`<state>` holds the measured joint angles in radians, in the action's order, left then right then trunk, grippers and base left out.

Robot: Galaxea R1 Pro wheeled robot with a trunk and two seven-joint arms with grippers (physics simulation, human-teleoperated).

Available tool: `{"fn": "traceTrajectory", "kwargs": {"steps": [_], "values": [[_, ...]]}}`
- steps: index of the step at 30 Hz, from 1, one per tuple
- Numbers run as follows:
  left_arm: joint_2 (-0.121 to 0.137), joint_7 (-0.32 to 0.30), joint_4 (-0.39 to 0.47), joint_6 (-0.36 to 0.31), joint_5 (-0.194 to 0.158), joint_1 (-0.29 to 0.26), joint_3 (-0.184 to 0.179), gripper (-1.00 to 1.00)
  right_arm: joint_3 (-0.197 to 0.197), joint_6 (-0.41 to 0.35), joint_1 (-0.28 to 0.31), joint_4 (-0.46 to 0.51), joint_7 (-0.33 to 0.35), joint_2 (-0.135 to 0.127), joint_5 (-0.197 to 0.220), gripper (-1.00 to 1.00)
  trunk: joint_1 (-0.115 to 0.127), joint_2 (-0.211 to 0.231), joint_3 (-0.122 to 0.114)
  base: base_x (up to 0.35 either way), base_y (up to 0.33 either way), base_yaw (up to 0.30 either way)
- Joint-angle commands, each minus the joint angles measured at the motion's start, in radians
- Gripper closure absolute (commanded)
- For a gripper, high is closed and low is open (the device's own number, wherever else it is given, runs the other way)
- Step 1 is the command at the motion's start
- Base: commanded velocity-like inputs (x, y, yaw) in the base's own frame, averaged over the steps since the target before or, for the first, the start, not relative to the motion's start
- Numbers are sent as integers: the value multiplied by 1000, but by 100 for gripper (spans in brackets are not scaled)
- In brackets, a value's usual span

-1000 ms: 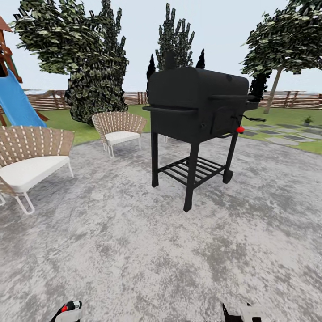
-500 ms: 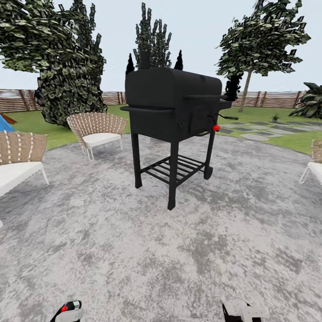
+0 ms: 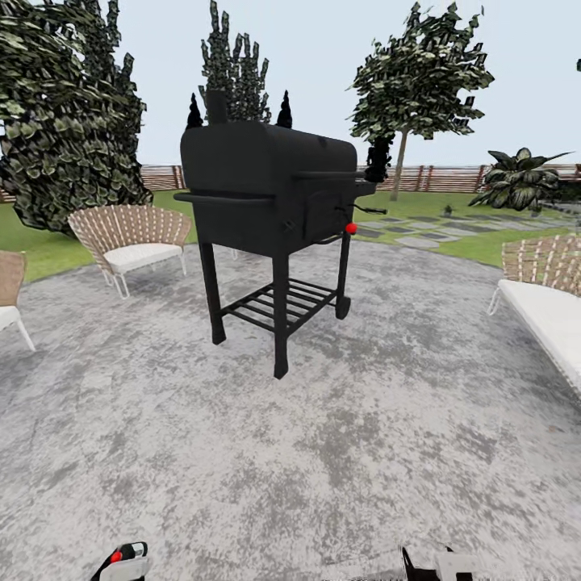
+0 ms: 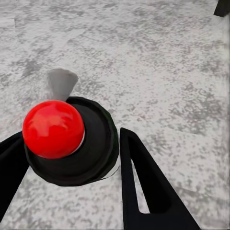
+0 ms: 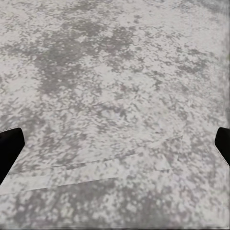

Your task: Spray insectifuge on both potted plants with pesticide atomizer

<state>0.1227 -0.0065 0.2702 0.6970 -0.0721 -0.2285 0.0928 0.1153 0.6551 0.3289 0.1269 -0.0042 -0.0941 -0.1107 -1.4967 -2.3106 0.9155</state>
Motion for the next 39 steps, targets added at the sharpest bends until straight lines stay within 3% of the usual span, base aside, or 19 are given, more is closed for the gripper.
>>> {"fn": "traceTrajectory", "kwargs": {"steps": [1,7,10,12,15,39], "values": [[0,2,0,2,-7,0,-2,100,9,3,1,-1,0,0,-10,-100,0,0,1,0,0,-278],[0,6,0,2,-7,0,-1,100,11,3,1,-1,0,-4,-10,-100,0,0,1,0,0,-278],[1,7,0,2,-6,0,-2,100,35,3,1,-1,0,-5,-10,-100,0,0,1,0,0,-278],[0,9,0,2,-5,0,-2,100,75,3,1,-1,0,-6,-12,-100,0,0,1,0,0,-278],[0,9,0,2,-5,0,-2,100,92,3,1,-1,0,-6,-12,-100,0,0,1,75,0,-278],[0,10,-1,3,-6,0,-1,100,96,2,1,-3,1,-3,-13,-100,0,0,1,268,-126,-278]]}}
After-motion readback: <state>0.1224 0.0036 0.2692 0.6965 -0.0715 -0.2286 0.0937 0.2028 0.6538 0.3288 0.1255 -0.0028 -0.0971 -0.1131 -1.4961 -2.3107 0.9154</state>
